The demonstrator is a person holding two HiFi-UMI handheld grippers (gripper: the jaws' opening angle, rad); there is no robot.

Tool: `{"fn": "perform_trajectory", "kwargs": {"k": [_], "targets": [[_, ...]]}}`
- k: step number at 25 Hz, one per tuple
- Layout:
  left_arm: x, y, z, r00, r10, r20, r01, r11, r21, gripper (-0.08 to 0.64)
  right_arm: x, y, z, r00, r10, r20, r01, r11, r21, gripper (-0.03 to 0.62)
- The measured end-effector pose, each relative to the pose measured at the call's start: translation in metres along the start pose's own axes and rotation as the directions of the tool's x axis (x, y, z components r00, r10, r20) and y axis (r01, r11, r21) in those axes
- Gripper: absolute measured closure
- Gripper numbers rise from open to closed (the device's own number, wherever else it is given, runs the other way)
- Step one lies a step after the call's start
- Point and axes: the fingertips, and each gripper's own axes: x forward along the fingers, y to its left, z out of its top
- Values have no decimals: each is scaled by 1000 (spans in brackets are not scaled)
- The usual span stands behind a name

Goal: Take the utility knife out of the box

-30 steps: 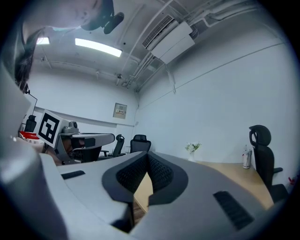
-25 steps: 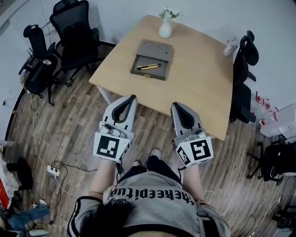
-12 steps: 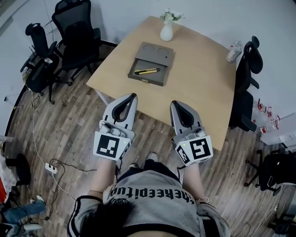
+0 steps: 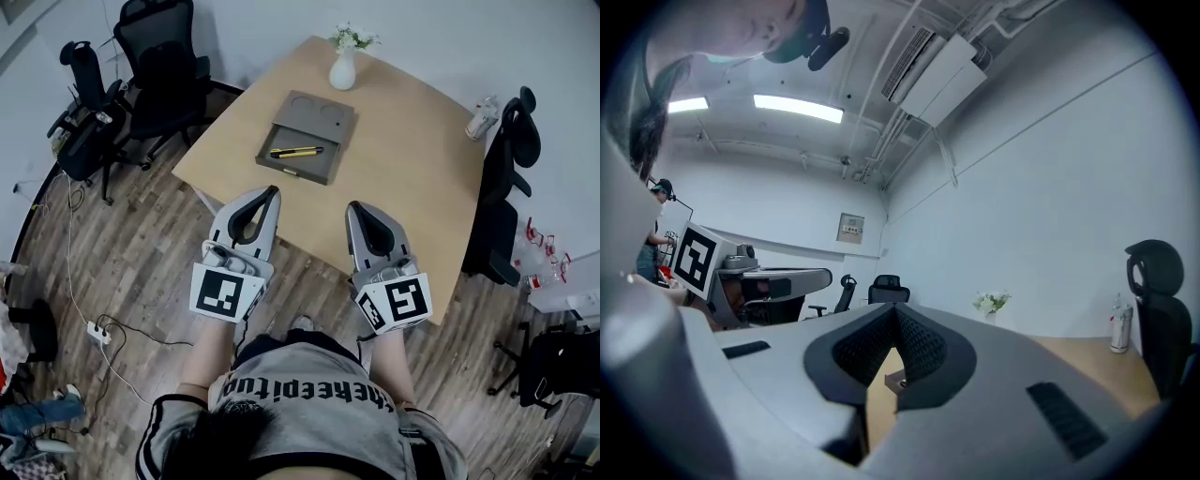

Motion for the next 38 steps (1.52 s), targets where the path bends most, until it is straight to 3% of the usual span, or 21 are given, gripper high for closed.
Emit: {"fn": "perform_trajectory", "kwargs": {"k": [7, 19, 38], "targets": [[7, -6, -2, 999, 33, -15, -33, 999, -3, 542, -1, -12, -6, 1000, 28, 0, -28, 1000, 14, 586], [20, -3, -6, 1000, 10, -12, -10, 1000, 16, 543, 8, -21, -9, 1000, 21, 3, -21, 1000, 24, 586], [80, 61, -31, 997, -72, -20, 71, 997, -32, 543, 81, -50, -17, 997, -81, -13, 81, 996, 38, 586]]}}
